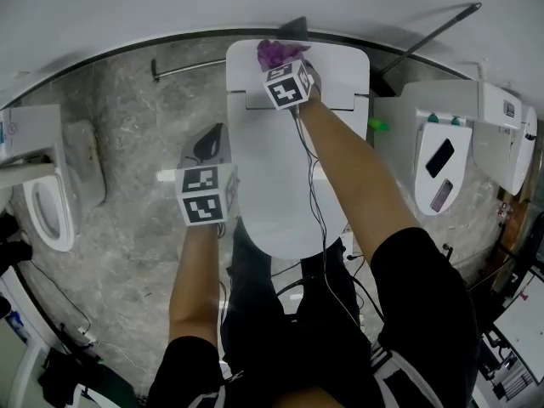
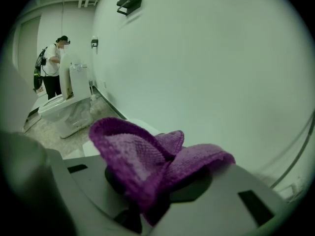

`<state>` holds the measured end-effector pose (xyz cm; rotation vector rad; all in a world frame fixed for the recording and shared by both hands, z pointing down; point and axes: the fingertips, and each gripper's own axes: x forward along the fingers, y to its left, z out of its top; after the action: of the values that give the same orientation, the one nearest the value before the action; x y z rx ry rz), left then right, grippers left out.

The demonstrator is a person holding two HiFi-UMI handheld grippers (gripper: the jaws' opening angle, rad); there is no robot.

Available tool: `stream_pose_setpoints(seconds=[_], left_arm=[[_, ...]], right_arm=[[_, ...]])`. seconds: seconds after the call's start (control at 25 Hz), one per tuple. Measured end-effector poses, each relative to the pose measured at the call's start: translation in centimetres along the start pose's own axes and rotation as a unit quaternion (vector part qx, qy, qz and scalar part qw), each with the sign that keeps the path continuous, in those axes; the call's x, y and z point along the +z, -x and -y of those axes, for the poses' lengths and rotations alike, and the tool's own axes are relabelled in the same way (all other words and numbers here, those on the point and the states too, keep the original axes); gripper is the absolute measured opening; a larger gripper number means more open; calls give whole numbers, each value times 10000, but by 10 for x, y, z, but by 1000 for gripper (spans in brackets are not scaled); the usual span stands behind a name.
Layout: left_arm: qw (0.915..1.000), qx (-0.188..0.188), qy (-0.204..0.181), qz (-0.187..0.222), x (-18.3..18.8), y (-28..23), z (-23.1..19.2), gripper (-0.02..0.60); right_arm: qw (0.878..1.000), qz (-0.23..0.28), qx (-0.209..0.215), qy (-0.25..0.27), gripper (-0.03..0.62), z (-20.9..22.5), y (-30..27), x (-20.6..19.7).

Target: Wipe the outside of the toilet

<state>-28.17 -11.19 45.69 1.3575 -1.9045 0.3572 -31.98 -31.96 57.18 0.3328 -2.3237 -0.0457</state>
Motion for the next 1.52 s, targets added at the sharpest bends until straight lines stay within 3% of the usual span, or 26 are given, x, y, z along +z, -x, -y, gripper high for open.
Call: stream_pose_setpoints(seconds=[0.28,0.52,1.08,1.32,1.52], left_arm=[[9997,-196,-123,-35,6,-20,51,9],[9992,-300,-192,-175,5,-39,93,9],[9982,-418,-310,-313,8,-71,164,9],[9973,-447,-438,-379,15,-85,204,9],[9979,-322,-179,-526,8,-96,229,9]], right_arm=[[9991,-181,-325,-227,121,62,24,-40],[9973,-226,-247,-650,121,102,42,-69],[9945,-277,-312,-959,121,180,76,-129],[9926,-259,-196,-1170,121,205,92,-152],[9888,-81,149,-1484,121,216,102,-168]])
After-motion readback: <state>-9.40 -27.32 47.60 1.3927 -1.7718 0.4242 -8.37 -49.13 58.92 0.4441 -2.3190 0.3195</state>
